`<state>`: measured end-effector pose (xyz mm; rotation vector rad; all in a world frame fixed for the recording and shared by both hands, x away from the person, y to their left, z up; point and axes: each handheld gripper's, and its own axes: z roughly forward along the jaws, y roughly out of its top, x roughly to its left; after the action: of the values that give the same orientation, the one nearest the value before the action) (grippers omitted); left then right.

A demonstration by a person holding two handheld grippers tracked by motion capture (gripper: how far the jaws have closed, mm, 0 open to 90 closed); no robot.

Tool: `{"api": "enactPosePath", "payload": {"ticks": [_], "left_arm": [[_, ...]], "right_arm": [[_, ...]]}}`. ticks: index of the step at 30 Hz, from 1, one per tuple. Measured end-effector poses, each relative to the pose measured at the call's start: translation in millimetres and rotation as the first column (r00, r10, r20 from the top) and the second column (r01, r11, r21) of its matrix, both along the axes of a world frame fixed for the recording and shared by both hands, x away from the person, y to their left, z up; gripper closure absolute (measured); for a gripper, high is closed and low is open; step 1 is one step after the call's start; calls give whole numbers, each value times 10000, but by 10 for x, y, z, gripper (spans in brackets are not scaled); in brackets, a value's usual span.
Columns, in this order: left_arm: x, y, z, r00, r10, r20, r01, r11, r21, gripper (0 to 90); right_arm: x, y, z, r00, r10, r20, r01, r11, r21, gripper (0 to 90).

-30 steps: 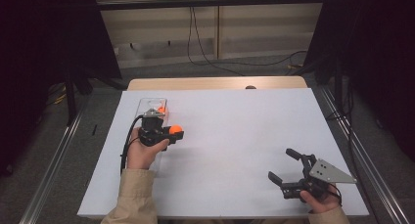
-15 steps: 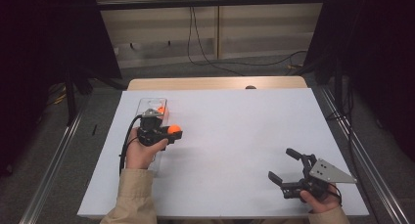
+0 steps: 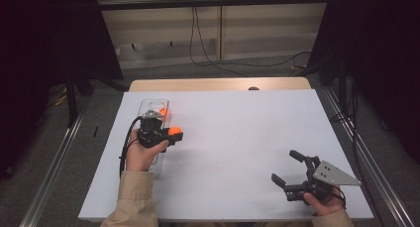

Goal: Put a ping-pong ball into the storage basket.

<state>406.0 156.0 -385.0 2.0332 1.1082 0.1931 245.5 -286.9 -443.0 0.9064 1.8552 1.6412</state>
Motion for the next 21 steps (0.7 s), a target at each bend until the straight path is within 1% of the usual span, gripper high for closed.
{"api": "enactPosePath", "payload": {"ticks": [1, 3, 5, 7, 8, 11, 17, 18, 21], "left_arm": [[-2, 4, 5, 10000, 10, 5, -10, 10000, 36, 508], [-4, 3, 7, 9999, 105, 42, -105, 9999, -25, 508], [-1, 9, 7, 10000, -2, 20, 2, 10000, 56, 508], [-1, 8, 5, 10000, 8, 2, -8, 10000, 76, 508], [-2, 4, 3, 10000, 84, 36, -84, 10000, -8, 508], [-5, 23, 13, 10000, 36, 3, -36, 10000, 55, 508], [-7, 46, 23, 9999, 157, 60, -157, 9999, -10, 508], [-4, 56, 28, 10000, 51, 31, -51, 10000, 67, 508], [-5, 60, 28, 10000, 89, 33, -89, 10000, 35, 508]], "right_arm": [[0, 1, 0, 10000, 4, 5, -4, 10000, 0, 16], [-2, 1, 0, 10000, 22, -7, -22, 10000, -10, 16], [-2, 0, 0, 10000, 7, -15, -7, 10000, 9, 16], [-1, -2, 0, 10000, 15, 13, -15, 10000, -7, 16], [-1, -2, 0, 10000, 11, 8, -11, 10000, -2, 16], [-1, -3, 1, 10000, 18, 15, -18, 10000, 1, 16], [-2, -2, 1, 10000, 19, 16, -19, 10000, -1, 16], [-2, -2, 1, 10000, 21, 15, -21, 10000, -8, 16], [-1, -1, 1, 10000, 8, 5, -8, 10000, 8, 16]]}}
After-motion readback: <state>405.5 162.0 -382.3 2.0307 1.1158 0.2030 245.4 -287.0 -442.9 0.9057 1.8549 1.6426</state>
